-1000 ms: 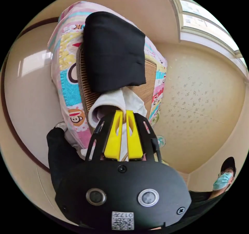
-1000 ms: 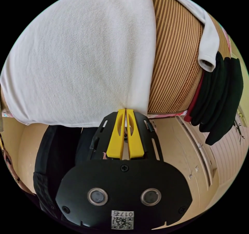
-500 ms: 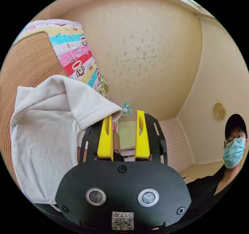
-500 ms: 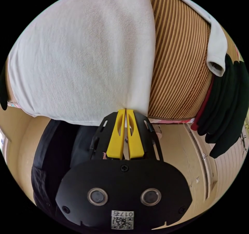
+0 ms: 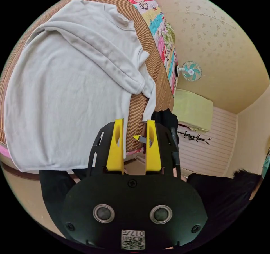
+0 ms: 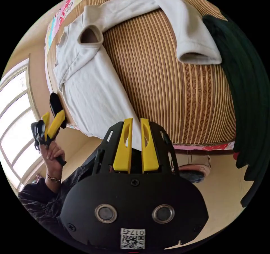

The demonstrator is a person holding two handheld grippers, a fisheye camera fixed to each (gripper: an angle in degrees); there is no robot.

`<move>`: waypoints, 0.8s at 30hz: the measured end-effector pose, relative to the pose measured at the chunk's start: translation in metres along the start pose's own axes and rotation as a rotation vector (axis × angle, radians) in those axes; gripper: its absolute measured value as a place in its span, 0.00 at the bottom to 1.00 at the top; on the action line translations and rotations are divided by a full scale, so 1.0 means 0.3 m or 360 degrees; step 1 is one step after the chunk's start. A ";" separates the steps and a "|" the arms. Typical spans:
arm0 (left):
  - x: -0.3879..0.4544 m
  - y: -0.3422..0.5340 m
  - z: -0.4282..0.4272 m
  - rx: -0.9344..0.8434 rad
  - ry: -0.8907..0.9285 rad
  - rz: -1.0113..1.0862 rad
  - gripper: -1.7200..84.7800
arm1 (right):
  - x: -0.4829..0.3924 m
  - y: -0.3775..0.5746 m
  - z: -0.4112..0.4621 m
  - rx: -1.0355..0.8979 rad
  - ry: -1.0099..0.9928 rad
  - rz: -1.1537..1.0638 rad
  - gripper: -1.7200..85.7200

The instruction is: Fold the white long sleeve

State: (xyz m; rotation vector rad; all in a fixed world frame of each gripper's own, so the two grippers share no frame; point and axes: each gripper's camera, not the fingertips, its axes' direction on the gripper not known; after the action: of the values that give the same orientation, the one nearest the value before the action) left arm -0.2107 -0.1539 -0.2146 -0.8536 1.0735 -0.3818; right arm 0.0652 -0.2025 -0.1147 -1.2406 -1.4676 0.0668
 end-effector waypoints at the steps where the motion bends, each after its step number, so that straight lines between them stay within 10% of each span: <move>1: -0.039 -0.033 -0.038 0.0085 -0.0010 -0.0065 0.16 | -0.014 -0.013 -0.021 0.0052 -0.0044 -0.0024 0.11; 7: -0.024 -0.203 -0.178 0.0432 0.0017 -0.0102 0.15 | -0.098 -0.259 -0.094 0.0369 -0.0632 0.0036 0.16; 11: 0.018 -0.231 -0.185 0.0495 0.0024 -0.0082 0.15 | -0.194 -0.473 0.017 0.0060 -0.0665 0.0160 0.10; 18: -0.078 -0.177 -0.169 0.0514 0.0008 -0.0190 0.14 | -0.586 -0.323 -0.308 0.0410 -0.1039 -0.0735 0.05; 24: -0.206 -0.154 -0.106 0.0455 -0.0054 -0.0377 0.14 | -0.389 -0.383 0.018 0.0160 -0.0260 -0.0486 0.05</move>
State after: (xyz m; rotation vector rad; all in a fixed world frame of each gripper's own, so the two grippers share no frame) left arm -0.2612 -0.1561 -0.1482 -0.7290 0.8623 -0.6999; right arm -0.0364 -0.3309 -0.1231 -0.9365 -1.7596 0.0365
